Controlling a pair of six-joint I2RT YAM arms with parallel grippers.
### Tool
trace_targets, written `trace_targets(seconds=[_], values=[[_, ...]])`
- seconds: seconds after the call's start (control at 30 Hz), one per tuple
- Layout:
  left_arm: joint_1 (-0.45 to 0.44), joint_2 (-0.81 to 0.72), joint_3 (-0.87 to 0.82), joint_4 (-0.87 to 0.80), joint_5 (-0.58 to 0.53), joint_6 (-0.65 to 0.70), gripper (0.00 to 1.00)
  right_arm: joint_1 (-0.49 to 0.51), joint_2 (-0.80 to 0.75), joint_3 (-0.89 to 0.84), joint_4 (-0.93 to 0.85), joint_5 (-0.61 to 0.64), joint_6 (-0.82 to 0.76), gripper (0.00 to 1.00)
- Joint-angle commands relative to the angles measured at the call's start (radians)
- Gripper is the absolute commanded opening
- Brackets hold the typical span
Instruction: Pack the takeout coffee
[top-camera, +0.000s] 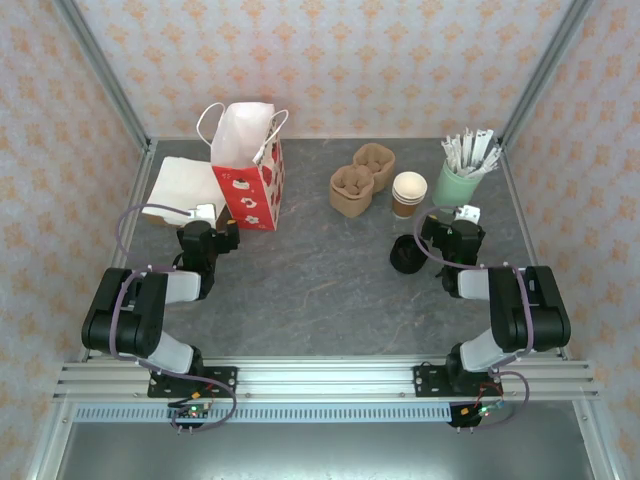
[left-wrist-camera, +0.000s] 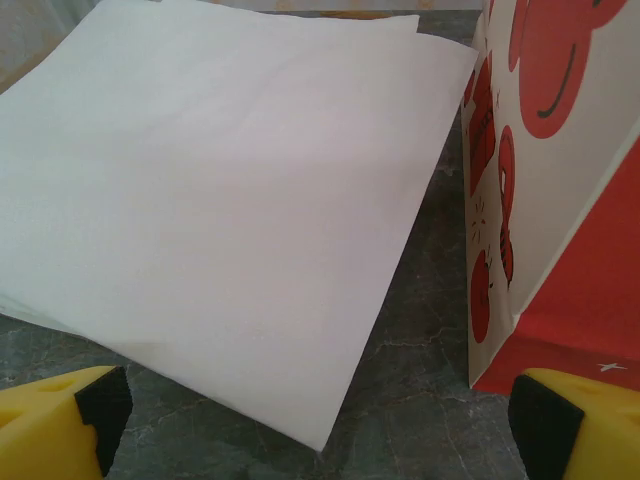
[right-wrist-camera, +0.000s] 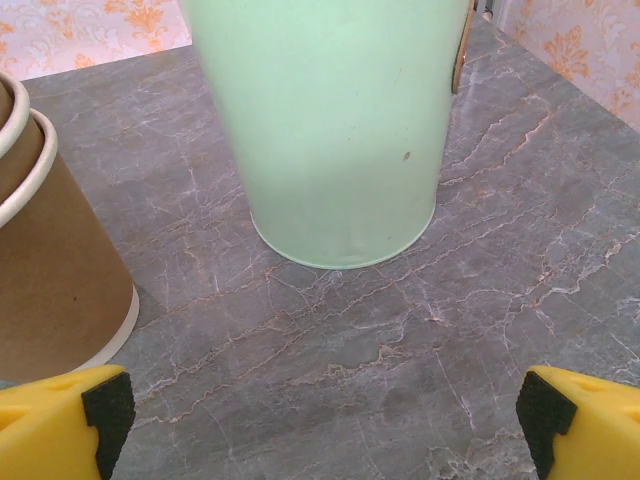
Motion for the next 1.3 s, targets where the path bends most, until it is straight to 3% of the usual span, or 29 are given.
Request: trace_targets(seconds=[0.0,0.53,0.63,0.87,1.03,1.17,1.27], values=[[-0.003,-0.007,0.016,0.025,-0.011,0.007,1.00,0.006,0.002,0.015,0.002,0.012,-0.008,0.99],[-0.004,-0.007,0.014,0.026,-0.010,0.006,1.00,0.006,0.000,0.012,0.005,0.011,-0.006,0.99],[-0.004,-0.062,0.007,0.000,-0.101,-0.036,1.00,0.004,-0.038,0.020,-0.036,0.010,-0.004,0.99],[-0.007,-0.429,-0.019,-0.304,-0.185,-0.143,1.00,0.004,-0.352,0.043,-0.374,0.057,0.033,0.99],[-0.008,-0.649,0.070,-0.661,-0.160,-0.364,1.00,0.005,-0.592,0.164,-0.805,0.038,0.173,0.99],[-0.008,-0.699,0.208,-0.998,-0.038,-0.535,1.00,0.005,-0.654,0.326,-1.123,-0.049,0.305,0.99],[-0.012,-0.695,0.276,-1.105,0.138,-0.600,1.00,0.005,-0.641,0.439,-1.263,-0.155,0.372,0.99]])
